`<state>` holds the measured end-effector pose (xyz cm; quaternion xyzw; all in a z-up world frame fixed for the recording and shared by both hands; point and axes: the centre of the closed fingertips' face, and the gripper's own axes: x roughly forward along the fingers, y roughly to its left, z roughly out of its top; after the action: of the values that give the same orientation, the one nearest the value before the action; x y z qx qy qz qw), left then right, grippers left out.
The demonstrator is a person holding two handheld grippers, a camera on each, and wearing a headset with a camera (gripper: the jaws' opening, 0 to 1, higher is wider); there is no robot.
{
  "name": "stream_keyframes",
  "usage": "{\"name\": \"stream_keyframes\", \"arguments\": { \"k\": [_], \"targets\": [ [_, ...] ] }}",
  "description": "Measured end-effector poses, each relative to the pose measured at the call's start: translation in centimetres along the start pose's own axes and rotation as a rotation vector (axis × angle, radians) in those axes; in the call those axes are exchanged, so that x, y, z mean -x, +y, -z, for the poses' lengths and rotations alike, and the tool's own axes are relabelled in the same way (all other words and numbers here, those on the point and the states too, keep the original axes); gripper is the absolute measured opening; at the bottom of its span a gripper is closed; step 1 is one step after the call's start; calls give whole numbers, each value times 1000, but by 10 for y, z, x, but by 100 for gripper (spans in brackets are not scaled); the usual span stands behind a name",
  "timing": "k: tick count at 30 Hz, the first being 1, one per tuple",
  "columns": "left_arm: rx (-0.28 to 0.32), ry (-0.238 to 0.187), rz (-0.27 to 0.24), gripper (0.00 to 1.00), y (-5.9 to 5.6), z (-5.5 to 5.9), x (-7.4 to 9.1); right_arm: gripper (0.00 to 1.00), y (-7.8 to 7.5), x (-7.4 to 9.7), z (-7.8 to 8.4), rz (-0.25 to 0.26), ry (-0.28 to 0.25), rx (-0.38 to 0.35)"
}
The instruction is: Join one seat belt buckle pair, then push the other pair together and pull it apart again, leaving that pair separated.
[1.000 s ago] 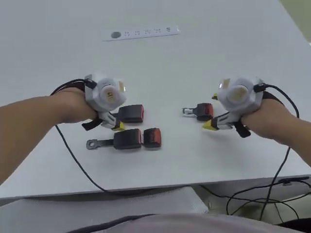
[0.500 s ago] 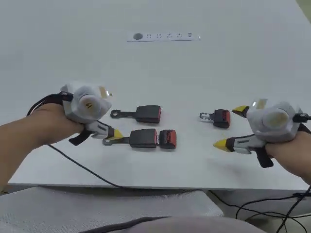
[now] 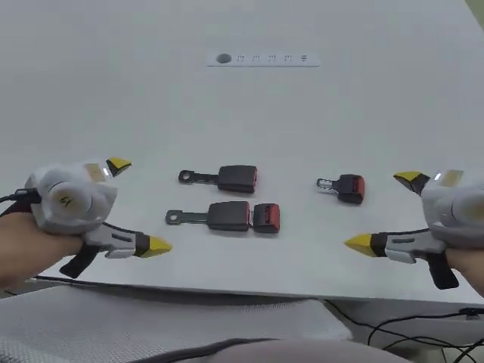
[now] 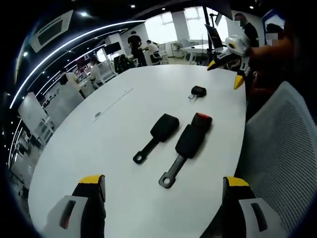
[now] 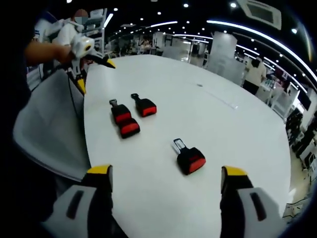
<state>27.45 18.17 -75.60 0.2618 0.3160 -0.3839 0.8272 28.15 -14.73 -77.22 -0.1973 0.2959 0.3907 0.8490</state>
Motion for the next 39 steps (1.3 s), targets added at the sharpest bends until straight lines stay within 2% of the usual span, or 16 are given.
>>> {"name": "stream_keyframes", "arguments": {
  "k": [4, 9, 11, 14, 16, 18, 26, 33, 39],
  "targets": [
    [49, 2, -15, 100, 3, 6, 2, 100, 0, 4, -2, 29, -14, -3],
    [41, -2, -3, 100, -1, 4, -1, 100, 4, -3, 3, 47, 2, -36],
    [28, 3, -1, 100, -1, 4, -4, 100, 5, -4, 0, 50, -5, -42],
    [9, 20, -8, 100, 1, 7, -5, 100, 2, -6, -2, 68, -13, -46],
    [10, 17, -11, 100, 1, 7, -5, 100, -4, -10, 5, 89, 2, -53],
    [16, 12, -15, 100, 2, 7, -6, 100, -4, -13, 11, 82, 18, -68],
    [24, 21, -17, 100, 0, 13, -4, 100, -1, -14, 11, 76, 17, -69],
    [32, 31, -27, 100, -2, 18, -5, 100, -3, -14, 18, 81, 38, -91],
    [30, 42, -25, 100, -4, 21, -7, 98, 2, -16, 19, 65, 50, -96]
  ]
}}
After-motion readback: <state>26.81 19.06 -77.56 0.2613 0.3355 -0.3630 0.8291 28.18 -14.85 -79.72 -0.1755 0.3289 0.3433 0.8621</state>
